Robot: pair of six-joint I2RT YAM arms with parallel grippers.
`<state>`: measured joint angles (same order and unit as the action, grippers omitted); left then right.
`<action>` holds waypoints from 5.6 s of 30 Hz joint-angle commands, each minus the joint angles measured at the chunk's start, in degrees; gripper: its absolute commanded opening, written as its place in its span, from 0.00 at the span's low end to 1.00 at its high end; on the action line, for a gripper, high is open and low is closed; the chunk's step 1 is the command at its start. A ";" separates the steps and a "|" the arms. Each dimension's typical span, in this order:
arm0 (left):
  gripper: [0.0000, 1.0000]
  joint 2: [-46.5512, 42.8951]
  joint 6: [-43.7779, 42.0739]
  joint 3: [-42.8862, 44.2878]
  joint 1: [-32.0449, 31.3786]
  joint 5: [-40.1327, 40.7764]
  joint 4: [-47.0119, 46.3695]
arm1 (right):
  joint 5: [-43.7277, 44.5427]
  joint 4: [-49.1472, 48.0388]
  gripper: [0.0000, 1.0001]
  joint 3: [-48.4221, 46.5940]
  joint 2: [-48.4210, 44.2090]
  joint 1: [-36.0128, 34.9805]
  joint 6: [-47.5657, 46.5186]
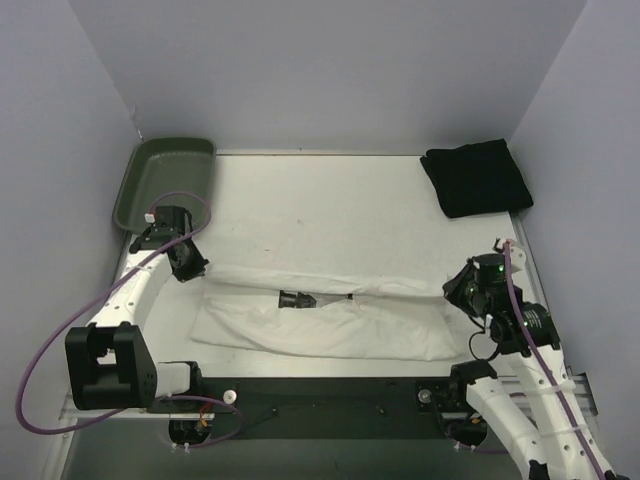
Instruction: Fold and stack the t-shirts
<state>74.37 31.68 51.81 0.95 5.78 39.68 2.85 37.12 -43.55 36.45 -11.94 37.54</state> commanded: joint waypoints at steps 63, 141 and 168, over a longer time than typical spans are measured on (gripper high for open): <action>0.76 -13.64 0.13 -4.26 0.72 -8.77 -3.38 | 5.67 -19.28 0.38 0.65 37.92 -22.68 3.33; 0.76 -16.54 -0.66 -6.28 0.72 -7.54 -3.47 | 29.04 6.64 0.90 -10.74 41.95 -57.23 19.95; 0.69 -14.78 -1.98 -6.28 0.72 -8.59 -3.82 | 3.74 -20.42 0.87 -26.67 66.21 -45.01 -0.19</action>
<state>60.05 30.72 45.39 1.28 -3.29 38.26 8.91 17.74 -68.07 102.17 -56.71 38.48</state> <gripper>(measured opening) 0.688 0.870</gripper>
